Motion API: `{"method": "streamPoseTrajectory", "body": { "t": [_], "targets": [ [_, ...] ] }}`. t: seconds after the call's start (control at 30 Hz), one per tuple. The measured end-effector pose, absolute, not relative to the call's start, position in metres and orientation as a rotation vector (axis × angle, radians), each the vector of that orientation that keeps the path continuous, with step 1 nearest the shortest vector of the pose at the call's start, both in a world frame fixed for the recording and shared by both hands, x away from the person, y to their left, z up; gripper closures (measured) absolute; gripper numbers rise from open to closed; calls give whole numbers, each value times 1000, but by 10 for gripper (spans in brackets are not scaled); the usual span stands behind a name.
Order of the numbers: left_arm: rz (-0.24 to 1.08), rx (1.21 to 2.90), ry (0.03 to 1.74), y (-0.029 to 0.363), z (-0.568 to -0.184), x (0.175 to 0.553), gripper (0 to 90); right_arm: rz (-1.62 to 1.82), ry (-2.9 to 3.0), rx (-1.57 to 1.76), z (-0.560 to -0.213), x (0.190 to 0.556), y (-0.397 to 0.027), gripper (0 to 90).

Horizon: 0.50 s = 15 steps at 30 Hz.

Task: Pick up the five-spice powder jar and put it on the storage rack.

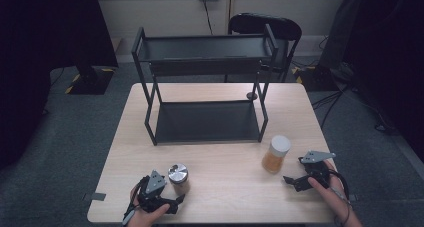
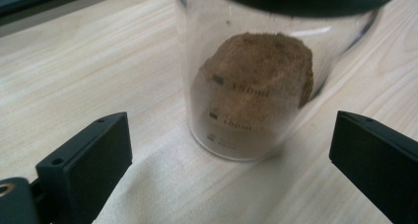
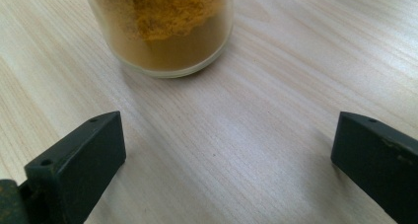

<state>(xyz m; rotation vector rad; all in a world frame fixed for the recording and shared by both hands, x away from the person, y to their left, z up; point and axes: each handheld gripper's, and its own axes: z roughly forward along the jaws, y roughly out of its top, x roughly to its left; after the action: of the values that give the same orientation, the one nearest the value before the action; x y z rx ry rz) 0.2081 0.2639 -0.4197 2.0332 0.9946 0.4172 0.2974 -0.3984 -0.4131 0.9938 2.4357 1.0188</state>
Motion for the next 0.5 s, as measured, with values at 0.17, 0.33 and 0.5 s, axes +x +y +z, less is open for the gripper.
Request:
{"method": "streamPoseTrajectory", "body": {
  "t": [0.17,0.33,0.5],
  "targets": [
    [401,2027,997,263,-419,210,21,1019,2435,993,-413,297,-398,0],
    [383,2013,1002,260,-420,214,21,1019,2435,994,-413,297,-398,0],
    [389,2011,1004,254,-419,217,29,1019,2435,995,-413,297,-398,0]
  ]
}}
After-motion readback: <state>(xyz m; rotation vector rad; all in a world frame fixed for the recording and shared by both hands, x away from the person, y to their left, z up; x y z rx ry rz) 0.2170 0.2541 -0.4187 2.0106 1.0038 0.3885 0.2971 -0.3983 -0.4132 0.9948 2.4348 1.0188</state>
